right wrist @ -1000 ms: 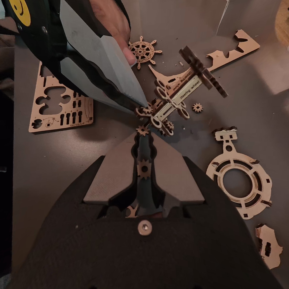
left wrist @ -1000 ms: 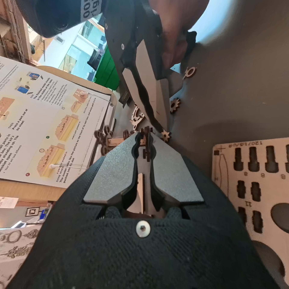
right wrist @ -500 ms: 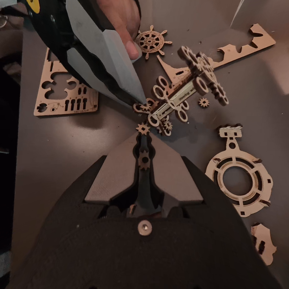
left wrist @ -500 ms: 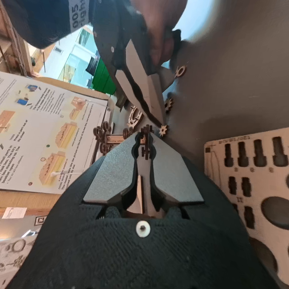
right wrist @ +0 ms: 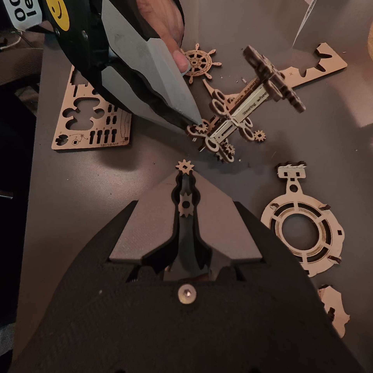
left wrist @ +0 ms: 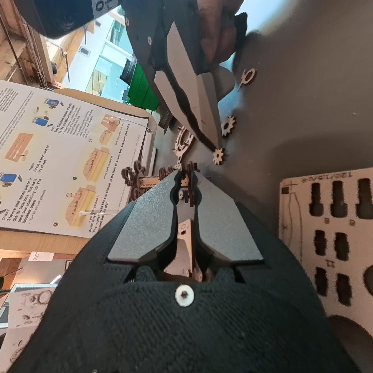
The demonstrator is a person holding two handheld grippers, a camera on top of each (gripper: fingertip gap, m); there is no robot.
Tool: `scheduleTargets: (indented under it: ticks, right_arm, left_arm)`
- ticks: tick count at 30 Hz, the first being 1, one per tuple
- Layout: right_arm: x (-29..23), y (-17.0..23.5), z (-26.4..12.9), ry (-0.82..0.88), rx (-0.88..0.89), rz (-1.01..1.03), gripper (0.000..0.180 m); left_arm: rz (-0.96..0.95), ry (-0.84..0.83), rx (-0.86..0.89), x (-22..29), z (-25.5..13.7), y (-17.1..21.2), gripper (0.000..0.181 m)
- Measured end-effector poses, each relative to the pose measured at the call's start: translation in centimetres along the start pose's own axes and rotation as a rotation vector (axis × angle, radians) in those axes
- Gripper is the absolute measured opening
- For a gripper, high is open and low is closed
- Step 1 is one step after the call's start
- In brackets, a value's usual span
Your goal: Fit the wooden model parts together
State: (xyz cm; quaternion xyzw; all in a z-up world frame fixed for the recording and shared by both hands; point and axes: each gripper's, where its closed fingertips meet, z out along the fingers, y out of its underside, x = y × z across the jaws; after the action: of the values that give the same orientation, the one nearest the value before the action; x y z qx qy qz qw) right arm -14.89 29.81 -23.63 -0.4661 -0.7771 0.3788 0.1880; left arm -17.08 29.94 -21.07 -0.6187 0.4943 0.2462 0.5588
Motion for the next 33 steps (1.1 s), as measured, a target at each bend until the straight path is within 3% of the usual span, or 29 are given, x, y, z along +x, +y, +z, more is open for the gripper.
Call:
scheduleTargets:
  ticks: [11, 33]
  right_arm:
    - [0.5, -0.5, -0.5, 0.021, 0.029, 0.023, 0.004]
    - [0.6, -0.2, -0.3, 0.027, 0.01, 0.028, 0.003]
  left_arm:
    - [-0.039, -0.075, -0.07, -1.6, 0.1, 1.1, 0.006]
    - [-0.045, -0.071, -0.085, -1.6, 0.2, 1.5, 0.006]
